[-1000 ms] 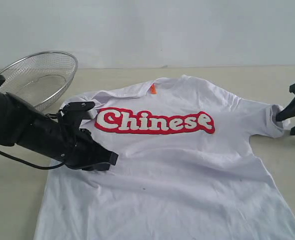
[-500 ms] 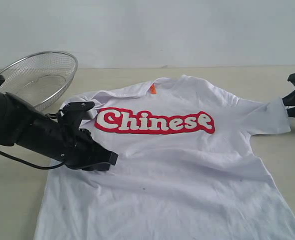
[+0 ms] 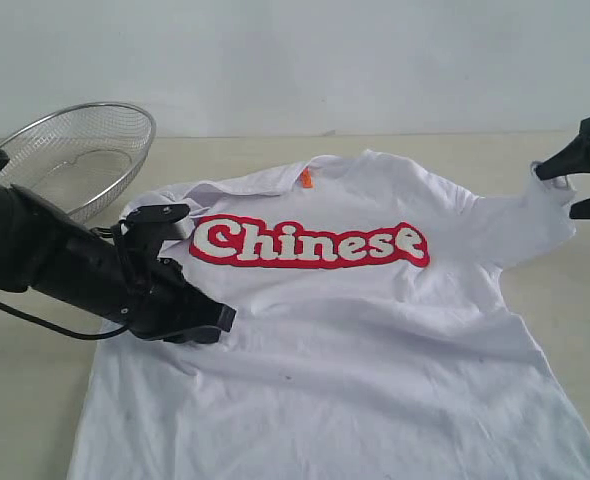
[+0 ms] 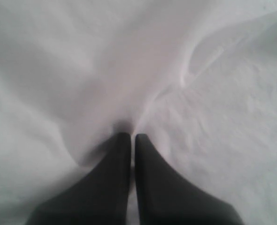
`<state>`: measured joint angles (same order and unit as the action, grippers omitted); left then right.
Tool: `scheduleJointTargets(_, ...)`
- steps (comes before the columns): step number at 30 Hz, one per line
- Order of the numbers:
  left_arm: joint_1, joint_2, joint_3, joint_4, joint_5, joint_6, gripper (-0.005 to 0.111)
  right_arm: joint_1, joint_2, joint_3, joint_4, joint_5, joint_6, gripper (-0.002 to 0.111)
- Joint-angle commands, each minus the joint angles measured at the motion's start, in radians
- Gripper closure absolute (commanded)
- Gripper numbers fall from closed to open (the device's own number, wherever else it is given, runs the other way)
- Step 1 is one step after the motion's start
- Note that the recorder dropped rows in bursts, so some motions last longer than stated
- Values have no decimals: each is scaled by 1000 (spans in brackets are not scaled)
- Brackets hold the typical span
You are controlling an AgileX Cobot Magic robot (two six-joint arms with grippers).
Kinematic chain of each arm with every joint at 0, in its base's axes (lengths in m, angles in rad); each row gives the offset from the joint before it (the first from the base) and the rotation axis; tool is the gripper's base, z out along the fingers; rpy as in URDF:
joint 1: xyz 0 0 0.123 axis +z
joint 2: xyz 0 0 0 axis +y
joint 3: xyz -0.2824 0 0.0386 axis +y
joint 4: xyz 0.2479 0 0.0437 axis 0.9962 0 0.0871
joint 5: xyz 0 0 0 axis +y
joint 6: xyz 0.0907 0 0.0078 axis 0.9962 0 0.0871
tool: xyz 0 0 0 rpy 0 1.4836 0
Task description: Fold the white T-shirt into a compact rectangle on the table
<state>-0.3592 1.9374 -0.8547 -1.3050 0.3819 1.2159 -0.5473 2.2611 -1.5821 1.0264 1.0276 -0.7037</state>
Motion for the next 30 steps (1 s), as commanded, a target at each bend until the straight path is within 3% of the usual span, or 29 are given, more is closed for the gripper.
scheduleJointTargets(1,1,-1,8,15,14,-4,102,0,-5,-17,-29,51,27,42)
scheduleJointTargets(6,1,-1,8,15,11,-4,102,9,-5,-17,-11,48,25,62)
scheduleJointTargets(19,1,-1,8,15,14,4,102,91,14,-17,-4,-61,19,65)
scheduleJointTargets(21,1,-1,8,15,14,4,102,91,14,-17,-6,-68,21,77)
scheduleJointTargets(24,1,-1,8,15,14,4,102,91,14,-17,-6,-73,-12,108)
scheduleJointTargets(30,1,-1,8,15,14,4,102,118,-10,-17,-4,36,-172,109)
